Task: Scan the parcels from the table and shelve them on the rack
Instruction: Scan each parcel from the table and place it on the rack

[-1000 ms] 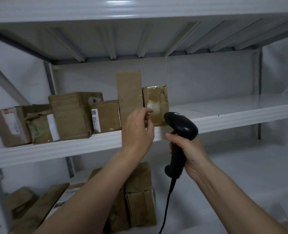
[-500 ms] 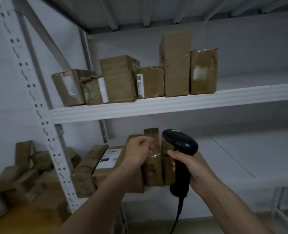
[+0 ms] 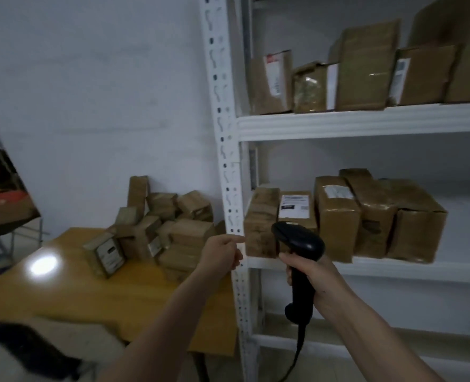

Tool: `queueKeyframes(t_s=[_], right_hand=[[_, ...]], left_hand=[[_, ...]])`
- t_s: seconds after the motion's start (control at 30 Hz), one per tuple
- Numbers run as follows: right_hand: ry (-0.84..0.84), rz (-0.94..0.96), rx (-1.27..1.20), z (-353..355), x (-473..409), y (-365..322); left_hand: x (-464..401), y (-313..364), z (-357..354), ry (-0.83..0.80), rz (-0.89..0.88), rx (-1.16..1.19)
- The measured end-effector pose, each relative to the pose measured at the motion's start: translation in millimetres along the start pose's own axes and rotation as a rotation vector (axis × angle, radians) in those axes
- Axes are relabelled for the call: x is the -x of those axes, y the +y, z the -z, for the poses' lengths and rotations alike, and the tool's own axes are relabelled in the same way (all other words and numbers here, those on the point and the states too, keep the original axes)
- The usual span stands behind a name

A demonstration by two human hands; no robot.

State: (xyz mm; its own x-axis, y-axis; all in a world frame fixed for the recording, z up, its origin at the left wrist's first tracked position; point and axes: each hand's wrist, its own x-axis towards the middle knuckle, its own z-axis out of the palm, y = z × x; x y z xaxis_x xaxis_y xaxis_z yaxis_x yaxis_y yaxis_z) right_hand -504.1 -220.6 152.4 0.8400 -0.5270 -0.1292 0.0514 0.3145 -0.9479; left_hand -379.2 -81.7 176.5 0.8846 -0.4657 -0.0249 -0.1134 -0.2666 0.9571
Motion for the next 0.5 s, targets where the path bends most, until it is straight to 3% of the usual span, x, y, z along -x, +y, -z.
queueKeyframes(t_s=[0.5], right_hand=[[-0.101,-0.063,0.13,-193,-10,84]], left_hand=[[20,-108,200,0.14,0.194,-0.055]])
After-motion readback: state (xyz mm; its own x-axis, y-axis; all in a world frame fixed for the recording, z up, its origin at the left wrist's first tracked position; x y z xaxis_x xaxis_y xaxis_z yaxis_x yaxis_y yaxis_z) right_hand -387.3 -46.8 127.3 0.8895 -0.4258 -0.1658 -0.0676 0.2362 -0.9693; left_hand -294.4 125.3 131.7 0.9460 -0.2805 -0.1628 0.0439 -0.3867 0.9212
